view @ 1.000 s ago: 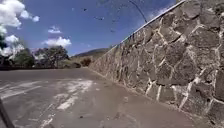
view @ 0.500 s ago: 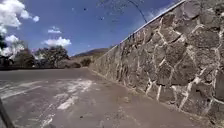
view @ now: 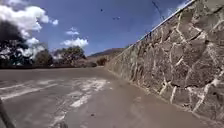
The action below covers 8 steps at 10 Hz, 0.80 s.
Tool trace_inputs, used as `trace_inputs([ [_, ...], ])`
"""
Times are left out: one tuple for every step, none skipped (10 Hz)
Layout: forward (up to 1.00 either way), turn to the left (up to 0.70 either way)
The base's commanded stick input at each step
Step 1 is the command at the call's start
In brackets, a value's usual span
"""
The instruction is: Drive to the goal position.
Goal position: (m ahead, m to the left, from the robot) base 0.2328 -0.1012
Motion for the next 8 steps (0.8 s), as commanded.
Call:
trace_inputs([
  [0.00, 0.00],
  [0.00, 0.00],
  [0.00, 0.00],
  [0.00, 0.00],
  [0.00, 0.00],
  [0.00, -0.56],
  [0.00, -0.30],
  [0.00, -0.04],
])
